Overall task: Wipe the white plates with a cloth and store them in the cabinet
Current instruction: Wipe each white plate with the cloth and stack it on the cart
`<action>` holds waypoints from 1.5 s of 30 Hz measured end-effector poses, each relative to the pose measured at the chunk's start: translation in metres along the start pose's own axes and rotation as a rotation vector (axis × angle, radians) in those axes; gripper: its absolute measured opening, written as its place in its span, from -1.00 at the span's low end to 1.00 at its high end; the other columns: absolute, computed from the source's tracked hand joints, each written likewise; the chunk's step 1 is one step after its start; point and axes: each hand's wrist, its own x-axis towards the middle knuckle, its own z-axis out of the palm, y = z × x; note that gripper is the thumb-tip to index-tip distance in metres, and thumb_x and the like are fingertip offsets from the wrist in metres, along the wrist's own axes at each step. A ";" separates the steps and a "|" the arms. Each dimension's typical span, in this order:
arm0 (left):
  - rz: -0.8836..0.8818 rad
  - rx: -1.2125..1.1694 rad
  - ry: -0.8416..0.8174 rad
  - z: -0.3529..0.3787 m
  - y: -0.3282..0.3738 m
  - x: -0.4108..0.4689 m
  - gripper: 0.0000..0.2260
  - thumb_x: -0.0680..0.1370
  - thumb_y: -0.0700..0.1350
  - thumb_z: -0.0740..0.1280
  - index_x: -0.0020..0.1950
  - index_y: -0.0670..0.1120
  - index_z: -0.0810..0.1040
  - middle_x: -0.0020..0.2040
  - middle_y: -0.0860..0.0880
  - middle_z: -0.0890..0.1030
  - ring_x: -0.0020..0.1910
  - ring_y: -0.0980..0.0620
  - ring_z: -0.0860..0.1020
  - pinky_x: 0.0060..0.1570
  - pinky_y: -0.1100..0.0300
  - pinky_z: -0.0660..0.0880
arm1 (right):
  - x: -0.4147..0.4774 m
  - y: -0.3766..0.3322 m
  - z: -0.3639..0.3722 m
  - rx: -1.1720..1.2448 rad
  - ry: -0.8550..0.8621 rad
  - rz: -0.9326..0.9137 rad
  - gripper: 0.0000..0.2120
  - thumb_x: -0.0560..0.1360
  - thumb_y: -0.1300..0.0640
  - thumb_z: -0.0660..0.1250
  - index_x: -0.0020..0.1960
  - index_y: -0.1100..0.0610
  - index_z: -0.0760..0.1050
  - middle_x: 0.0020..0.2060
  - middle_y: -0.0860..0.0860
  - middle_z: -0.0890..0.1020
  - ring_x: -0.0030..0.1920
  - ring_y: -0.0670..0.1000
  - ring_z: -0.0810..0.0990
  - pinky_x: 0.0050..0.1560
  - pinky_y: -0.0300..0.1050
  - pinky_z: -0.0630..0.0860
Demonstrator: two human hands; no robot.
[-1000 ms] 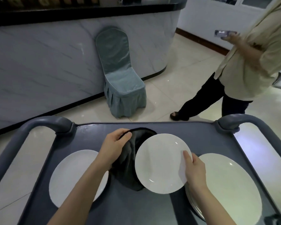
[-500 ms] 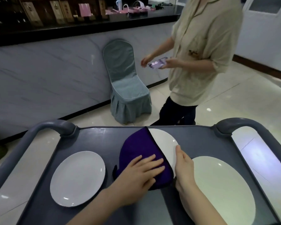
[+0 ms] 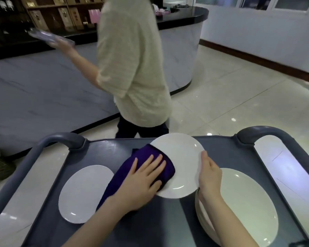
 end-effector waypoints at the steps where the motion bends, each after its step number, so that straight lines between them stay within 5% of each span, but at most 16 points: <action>1: 0.042 -0.013 -0.001 0.004 0.009 -0.009 -0.49 0.62 0.17 -0.14 0.55 0.27 -0.22 0.52 0.33 -0.30 0.49 0.27 -0.38 0.49 -0.06 -0.36 | 0.001 -0.001 -0.001 -0.007 0.001 -0.005 -0.56 0.61 -0.08 0.26 -0.38 0.12 0.43 -0.41 -0.03 0.45 -0.31 0.03 0.39 -0.25 -0.10 0.36; 7: 0.242 -0.081 -0.025 0.000 0.040 0.004 -0.48 0.62 0.11 -0.11 0.58 0.21 -0.13 0.56 0.32 -0.18 0.51 0.30 -0.29 0.48 0.07 -0.33 | -0.022 0.026 0.005 0.020 -0.114 0.083 -0.62 0.63 -0.05 0.25 -0.22 0.11 0.67 -0.25 0.00 0.73 -0.17 0.02 0.67 -0.06 -0.04 0.56; 11: 0.093 0.015 0.073 -0.010 0.018 0.026 -0.43 0.65 0.14 0.02 0.58 0.18 -0.18 0.56 0.25 -0.26 0.53 0.22 -0.30 0.53 0.01 -0.22 | -0.027 0.022 0.005 -0.001 -0.153 0.062 -0.52 0.60 -0.10 0.28 -0.13 0.35 0.54 -0.32 0.06 0.56 -0.28 0.01 0.48 -0.15 -0.05 0.44; 14: -0.054 -0.005 0.167 -0.011 0.012 0.025 -0.42 0.64 0.14 0.04 0.57 0.20 -0.20 0.56 0.23 -0.25 0.54 0.19 -0.29 0.53 -0.05 -0.17 | -0.018 0.005 0.001 -0.001 -0.082 0.019 -0.48 0.58 -0.12 0.29 -0.23 0.36 0.42 -0.34 0.09 0.47 -0.32 0.00 0.42 -0.23 -0.08 0.39; 18: 0.065 -0.063 0.156 0.011 0.031 -0.008 -0.50 0.62 0.17 -0.08 0.51 0.36 -0.23 0.56 0.24 -0.28 0.53 0.19 -0.33 0.51 0.00 -0.29 | -0.002 -0.006 -0.008 0.025 -0.015 -0.043 -0.44 0.59 -0.12 0.27 -0.17 0.42 0.38 -0.32 0.09 0.44 -0.28 0.04 0.40 -0.17 -0.06 0.37; 25: 0.100 0.014 0.211 0.004 0.047 0.020 -0.49 0.63 0.11 -0.11 0.59 0.18 -0.10 0.58 0.20 -0.24 0.55 0.11 -0.30 0.51 -0.03 -0.26 | -0.028 0.017 0.007 0.000 -0.127 0.052 -0.60 0.61 -0.08 0.26 -0.28 0.10 0.66 -0.27 0.13 0.70 -0.22 0.05 0.60 -0.07 0.04 0.54; 30: -0.104 0.076 0.241 -0.007 0.012 0.035 -0.49 0.66 0.14 -0.07 0.56 0.21 -0.21 0.57 0.17 -0.26 0.56 0.10 -0.28 0.52 -0.04 -0.26 | -0.020 0.003 0.006 -0.019 -0.062 0.018 -0.60 0.60 -0.06 0.29 -0.34 0.13 0.43 -0.45 -0.01 0.42 -0.42 -0.06 0.35 -0.43 -0.24 0.36; 34: -0.155 -0.003 0.195 0.006 0.008 0.010 -0.50 0.66 0.13 -0.08 0.50 0.28 -0.30 0.55 0.23 -0.29 0.55 0.10 -0.32 0.44 0.00 -0.45 | 0.000 -0.016 -0.004 0.004 0.041 -0.089 -0.47 0.60 -0.07 0.27 -0.47 0.00 0.16 -0.50 -0.10 0.23 -0.33 0.02 0.21 -0.27 -0.08 0.17; 38: -0.028 -0.099 0.135 0.016 0.045 -0.009 -0.52 0.59 0.17 -0.21 0.47 0.37 -0.36 0.51 0.30 -0.37 0.51 0.16 -0.40 0.40 0.02 -0.49 | -0.006 -0.006 -0.002 -0.004 0.026 -0.066 -0.50 0.61 -0.09 0.25 -0.44 0.11 0.35 -0.48 -0.06 0.42 -0.32 0.04 0.36 -0.23 -0.04 0.35; 41: 0.055 -0.060 0.200 0.012 0.063 0.000 -0.48 0.60 0.12 -0.15 0.58 0.21 -0.11 0.58 0.21 -0.23 0.56 0.09 -0.28 0.47 -0.03 -0.31 | -0.024 0.013 0.006 -0.007 -0.059 -0.010 -0.56 0.61 -0.07 0.25 -0.33 0.16 0.56 -0.41 0.01 0.58 -0.32 -0.03 0.50 -0.18 -0.02 0.47; 43: 0.062 -0.014 0.251 0.003 0.060 0.011 -0.48 0.60 0.09 -0.09 0.59 0.11 0.07 0.60 0.15 -0.11 0.58 0.05 -0.16 0.50 -0.07 -0.22 | -0.033 0.019 0.010 0.026 -0.091 0.032 -0.57 0.61 -0.06 0.26 -0.31 0.19 0.54 -0.38 0.06 0.55 -0.28 0.00 0.47 -0.16 -0.02 0.45; 45: 0.026 0.002 0.263 -0.006 0.049 0.022 -0.50 0.63 0.12 -0.04 0.59 0.15 0.05 0.59 0.17 -0.12 0.58 0.08 -0.16 0.52 -0.05 -0.22 | -0.034 0.015 0.010 0.059 -0.091 0.053 -0.55 0.60 -0.06 0.29 -0.25 0.30 0.49 -0.35 0.07 0.48 -0.26 0.03 0.41 -0.16 -0.03 0.40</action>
